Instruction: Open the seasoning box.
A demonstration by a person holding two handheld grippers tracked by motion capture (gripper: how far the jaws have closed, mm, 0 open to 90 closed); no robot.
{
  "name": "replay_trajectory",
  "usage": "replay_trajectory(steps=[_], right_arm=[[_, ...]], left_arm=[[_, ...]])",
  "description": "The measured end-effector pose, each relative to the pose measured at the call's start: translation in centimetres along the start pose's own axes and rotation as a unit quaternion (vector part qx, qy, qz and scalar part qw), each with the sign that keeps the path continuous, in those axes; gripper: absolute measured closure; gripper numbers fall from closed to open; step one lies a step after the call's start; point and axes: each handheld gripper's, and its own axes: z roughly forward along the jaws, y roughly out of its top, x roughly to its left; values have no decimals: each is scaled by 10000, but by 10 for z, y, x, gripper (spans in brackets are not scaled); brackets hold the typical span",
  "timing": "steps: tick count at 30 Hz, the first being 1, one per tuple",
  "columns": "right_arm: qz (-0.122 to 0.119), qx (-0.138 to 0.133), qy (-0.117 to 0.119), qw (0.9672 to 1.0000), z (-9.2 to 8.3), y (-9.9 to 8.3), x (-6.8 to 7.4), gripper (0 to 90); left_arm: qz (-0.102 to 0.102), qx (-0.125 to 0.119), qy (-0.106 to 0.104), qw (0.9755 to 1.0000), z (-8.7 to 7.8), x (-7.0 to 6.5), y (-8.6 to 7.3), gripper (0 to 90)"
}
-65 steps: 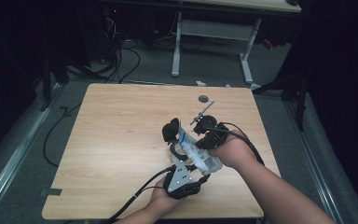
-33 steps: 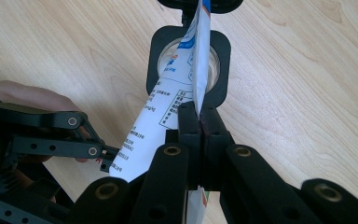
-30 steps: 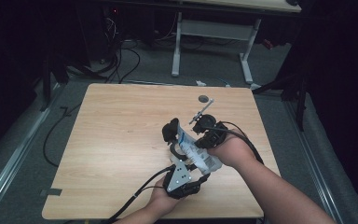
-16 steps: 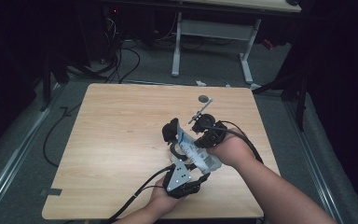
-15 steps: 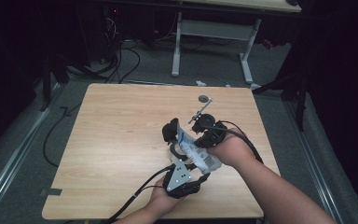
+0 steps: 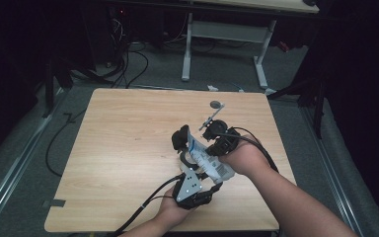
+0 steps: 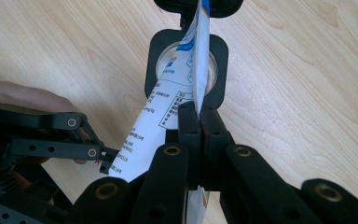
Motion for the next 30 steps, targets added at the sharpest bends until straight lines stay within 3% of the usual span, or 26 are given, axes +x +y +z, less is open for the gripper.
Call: replay_trajectory(steps=[30], right_arm=[[-3,10,-28,10000,1,1,-1,899]], left_arm=[[-9,0,-20,10000,1,1,1,542]])
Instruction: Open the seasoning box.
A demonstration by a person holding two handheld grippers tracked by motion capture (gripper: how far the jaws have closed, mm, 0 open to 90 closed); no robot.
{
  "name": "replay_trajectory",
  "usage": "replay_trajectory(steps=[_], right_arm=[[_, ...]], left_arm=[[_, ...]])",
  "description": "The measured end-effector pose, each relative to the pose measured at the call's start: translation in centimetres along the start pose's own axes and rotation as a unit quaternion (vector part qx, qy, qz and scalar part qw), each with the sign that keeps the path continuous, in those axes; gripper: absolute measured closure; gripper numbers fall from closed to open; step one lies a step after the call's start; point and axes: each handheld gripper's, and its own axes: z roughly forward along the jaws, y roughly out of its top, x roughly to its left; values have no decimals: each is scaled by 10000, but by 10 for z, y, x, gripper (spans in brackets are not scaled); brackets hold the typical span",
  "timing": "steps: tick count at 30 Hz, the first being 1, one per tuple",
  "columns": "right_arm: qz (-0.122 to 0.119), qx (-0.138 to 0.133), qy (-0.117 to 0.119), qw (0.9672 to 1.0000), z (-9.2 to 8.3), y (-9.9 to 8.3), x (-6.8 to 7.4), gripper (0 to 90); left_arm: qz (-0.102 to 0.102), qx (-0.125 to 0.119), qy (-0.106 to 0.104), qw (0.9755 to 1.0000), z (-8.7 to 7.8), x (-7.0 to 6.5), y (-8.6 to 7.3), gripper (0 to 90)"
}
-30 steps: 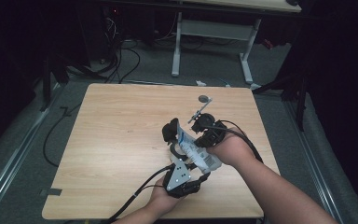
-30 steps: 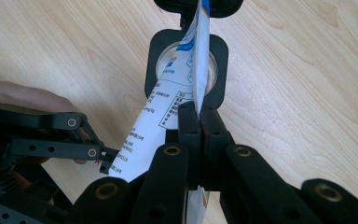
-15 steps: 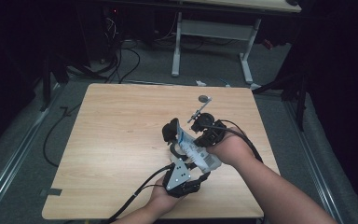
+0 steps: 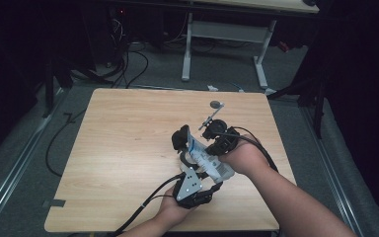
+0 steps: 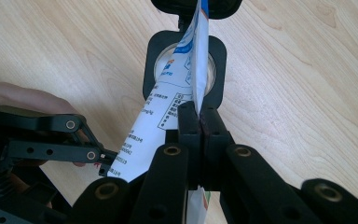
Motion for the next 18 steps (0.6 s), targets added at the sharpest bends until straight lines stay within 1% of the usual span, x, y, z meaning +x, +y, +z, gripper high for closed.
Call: replay_trajectory(steps=[10,15,18], right_arm=[[-19,-9,-5,10000,1,0,-2,898],[11,2,-5,10000,2,0,-1,898],[-16,-5,4,10000,2,0,-2,898]], left_arm=[[-17,3,-13,10000,1,1,0,543],[-16,4,-14,10000,1,1,0,543],[-15,0,-18,10000,1,1,0,543]])
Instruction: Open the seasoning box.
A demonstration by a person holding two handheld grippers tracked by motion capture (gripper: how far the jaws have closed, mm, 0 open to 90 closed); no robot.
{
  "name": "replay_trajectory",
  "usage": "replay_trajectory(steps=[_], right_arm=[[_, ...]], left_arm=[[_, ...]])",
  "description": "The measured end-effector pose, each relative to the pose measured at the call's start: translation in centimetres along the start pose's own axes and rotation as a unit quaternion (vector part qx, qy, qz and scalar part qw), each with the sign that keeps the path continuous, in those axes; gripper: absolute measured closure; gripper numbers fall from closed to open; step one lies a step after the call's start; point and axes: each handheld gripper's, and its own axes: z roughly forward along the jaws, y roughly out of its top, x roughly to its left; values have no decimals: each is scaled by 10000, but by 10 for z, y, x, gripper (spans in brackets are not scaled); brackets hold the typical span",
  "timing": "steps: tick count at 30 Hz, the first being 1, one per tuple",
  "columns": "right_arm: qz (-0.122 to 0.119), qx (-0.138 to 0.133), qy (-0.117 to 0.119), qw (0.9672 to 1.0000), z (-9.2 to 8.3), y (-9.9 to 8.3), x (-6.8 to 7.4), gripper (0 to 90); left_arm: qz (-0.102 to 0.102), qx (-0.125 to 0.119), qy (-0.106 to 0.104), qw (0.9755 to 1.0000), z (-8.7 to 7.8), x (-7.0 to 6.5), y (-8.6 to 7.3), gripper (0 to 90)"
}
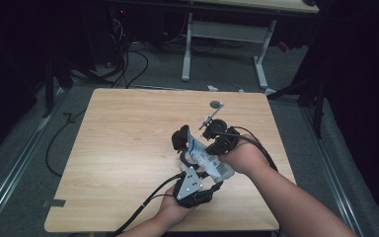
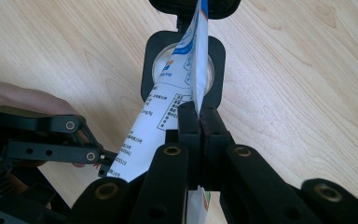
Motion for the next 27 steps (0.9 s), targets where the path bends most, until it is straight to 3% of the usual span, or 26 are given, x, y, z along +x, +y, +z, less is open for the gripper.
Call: replay_trajectory(steps=[27], right_arm=[[18,-11,11,10000,-2,-1,0,898]], left_arm=[[13,-38,-27,10000,1,0,1,545]])
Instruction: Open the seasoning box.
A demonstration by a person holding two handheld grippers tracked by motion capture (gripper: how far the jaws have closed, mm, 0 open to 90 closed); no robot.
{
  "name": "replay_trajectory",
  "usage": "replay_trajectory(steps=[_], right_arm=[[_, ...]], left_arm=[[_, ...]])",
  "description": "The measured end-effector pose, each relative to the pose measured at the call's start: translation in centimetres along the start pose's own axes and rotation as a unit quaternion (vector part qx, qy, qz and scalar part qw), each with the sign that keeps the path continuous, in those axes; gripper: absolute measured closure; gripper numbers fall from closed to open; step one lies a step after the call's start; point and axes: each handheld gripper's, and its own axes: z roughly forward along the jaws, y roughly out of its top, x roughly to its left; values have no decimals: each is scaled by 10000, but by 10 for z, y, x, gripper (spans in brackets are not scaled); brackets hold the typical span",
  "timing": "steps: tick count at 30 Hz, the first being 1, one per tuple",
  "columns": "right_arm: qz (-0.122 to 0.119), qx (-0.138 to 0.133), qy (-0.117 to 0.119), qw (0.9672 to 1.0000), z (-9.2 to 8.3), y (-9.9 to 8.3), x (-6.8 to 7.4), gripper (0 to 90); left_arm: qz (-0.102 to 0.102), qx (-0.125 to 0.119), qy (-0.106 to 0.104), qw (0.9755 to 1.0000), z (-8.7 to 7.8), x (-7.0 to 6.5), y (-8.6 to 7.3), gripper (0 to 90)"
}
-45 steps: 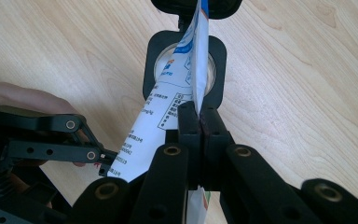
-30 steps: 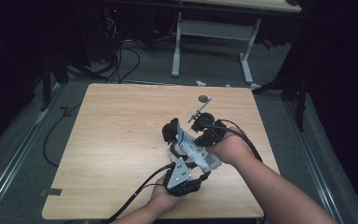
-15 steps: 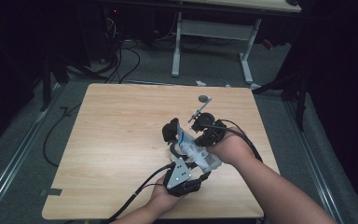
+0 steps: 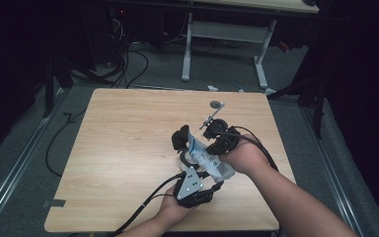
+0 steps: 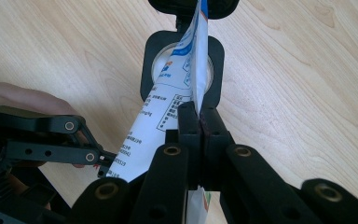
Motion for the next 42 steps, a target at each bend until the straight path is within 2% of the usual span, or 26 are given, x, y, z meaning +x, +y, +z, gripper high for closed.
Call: replay_trajectory(steps=[42], right_arm=[[-15,23,-50,10000,0,3,-1,898]], left_arm=[[16,-61,-6,10000,1,1,3,547]])
